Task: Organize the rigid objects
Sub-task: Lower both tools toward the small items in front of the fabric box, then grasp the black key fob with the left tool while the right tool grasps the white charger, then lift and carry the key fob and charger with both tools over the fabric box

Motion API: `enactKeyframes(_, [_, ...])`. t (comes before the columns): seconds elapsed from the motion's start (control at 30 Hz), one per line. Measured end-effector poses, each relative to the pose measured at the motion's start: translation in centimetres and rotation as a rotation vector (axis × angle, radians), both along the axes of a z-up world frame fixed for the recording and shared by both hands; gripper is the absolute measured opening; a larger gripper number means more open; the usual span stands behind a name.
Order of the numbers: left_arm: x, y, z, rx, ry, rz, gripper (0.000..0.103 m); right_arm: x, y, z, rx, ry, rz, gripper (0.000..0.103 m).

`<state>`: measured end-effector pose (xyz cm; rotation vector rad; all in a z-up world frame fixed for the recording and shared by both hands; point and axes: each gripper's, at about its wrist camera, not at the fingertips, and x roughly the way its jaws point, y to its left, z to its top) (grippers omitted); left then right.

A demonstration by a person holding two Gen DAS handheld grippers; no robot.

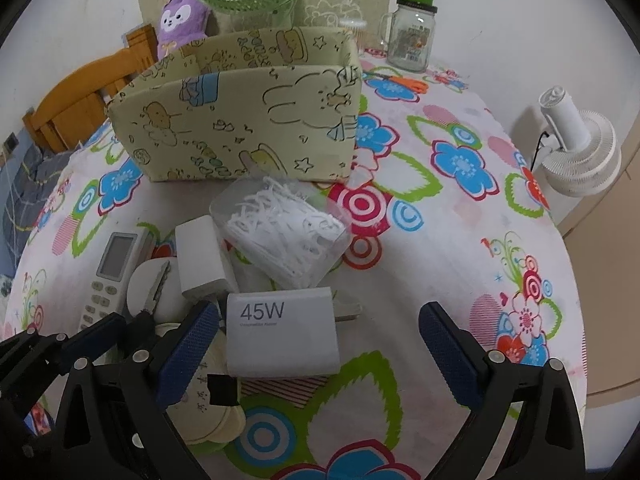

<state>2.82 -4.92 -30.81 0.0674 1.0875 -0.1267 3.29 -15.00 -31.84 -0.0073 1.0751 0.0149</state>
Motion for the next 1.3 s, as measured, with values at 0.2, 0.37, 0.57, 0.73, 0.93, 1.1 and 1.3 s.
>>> enactKeyframes(0.2, [0.12, -0.25, 0.02, 0.002, -0.009, -0.003, 0.032, 0.06, 0.55, -0.09, 0.018, 0.001, 0.011, 0.089])
enactKeyframes(0.37, [0.27, -0.29, 0.00, -0.003, -0.011, 0.004, 0.032, -0.07, 0.43, 0.09, 0.044, 0.019, 0.007, 0.078])
enactKeyframes(0.57, [0.28, -0.26, -0.04, -0.010, -0.006, 0.007, 0.032, -0.21, -0.08, 0.34, 0.040, 0.025, 0.010, 0.077])
enactKeyframes(0.73, [0.26, -0.27, -0.02, -0.007, -0.005, 0.006, 0.032, -0.24, -0.18, 0.27, 0.065, 0.056, 0.003, 0.073])
enactKeyframes(0.93, [0.38, -0.54, 0.00, 0.009, -0.008, -0.007, 0.031, 0.05, 0.29, -0.29, 0.082, 0.074, -0.013, 0.072])
enactKeyframes(1.1, [0.48, -0.67, 0.01, 0.011, -0.011, -0.017, 0.031, -0.03, 0.38, -0.41, 0.101, 0.074, -0.032, 0.067])
enactKeyframes(1.3, [0.67, -0.62, 0.02, -0.026, 0.004, -0.020, 0.031, -0.08, -0.05, -0.31, 0.089, 0.065, -0.052, 0.062])
